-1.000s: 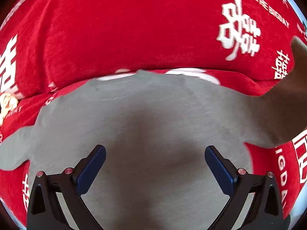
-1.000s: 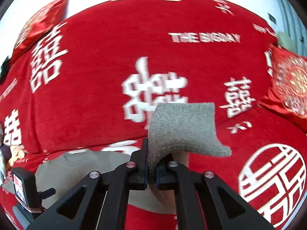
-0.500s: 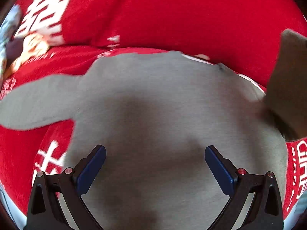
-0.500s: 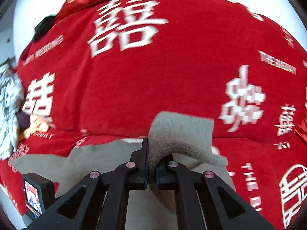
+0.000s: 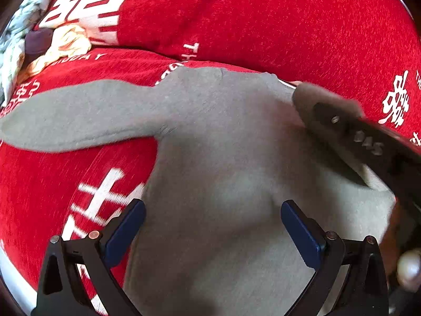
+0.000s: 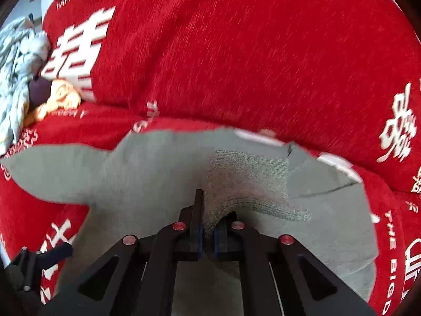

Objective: Fold small clothes
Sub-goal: 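Lay the sleeve across the chest and open the right gripper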

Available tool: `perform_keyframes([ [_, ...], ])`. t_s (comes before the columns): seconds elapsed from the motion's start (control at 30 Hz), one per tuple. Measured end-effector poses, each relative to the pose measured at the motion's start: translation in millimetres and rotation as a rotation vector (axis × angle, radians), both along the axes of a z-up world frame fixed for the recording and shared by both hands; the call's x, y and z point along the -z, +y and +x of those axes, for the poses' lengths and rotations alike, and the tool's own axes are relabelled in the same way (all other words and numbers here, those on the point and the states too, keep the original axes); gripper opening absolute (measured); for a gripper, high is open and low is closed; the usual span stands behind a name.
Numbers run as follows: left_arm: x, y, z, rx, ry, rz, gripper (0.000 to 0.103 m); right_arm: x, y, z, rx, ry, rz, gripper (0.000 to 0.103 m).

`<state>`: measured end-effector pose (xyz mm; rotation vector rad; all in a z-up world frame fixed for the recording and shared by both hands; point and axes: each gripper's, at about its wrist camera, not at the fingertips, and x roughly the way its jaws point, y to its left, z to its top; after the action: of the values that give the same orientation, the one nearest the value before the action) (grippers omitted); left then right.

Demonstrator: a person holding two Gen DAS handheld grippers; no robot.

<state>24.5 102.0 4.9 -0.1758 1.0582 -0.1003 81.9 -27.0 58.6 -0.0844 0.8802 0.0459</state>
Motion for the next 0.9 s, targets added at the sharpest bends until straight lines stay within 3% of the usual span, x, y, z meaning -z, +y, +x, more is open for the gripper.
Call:
perform_keyframes([
  [0.13, -5, 16, -14, -0.034, -0.008, -0.037, 0.103, 9, 5, 4, -0.080, 0.099, 0.113, 0.017],
  [0.17, -6, 18, -15, -0.041, -0.009, -0.044, 0.103, 9, 6, 3, -0.099, 0.107, 0.130, 0.027],
  [0.23, -10, 25, -19, -0.061, -0.017, -0.059, 0.103, 6, 8, -2, -0.170, 0.125, 0.216, 0.057],
  [0.43, -23, 28, -32, -0.096, -0.042, -0.061, 0.103, -33, -8, -26, -0.280, 0.074, 0.382, 0.062],
  [0.5, -28, 22, -32, -0.084, -0.051, -0.062, 0.103, -51, -31, -38, -0.255, 0.004, 0.354, 0.068],
  [0.6, -36, 2, -25, -0.046, -0.065, -0.062, 0.103, -54, -70, -45, -0.123, -0.044, 0.207, 0.074],
  [0.7, -40, -35, -10, 0.034, -0.065, -0.057, 0.103, -31, -113, -46, 0.019, 0.011, 0.064, 0.074],
  [0.8, -36, -77, 5, 0.133, -0.060, -0.045, 0.103, -3, -153, -55, 0.115, 0.075, 0.064, 0.074],
  [0.9, -16, -108, 26, 0.174, -0.013, 0.020, 0.103, 20, -166, -53, 0.146, 0.117, 0.029, 0.074],
])
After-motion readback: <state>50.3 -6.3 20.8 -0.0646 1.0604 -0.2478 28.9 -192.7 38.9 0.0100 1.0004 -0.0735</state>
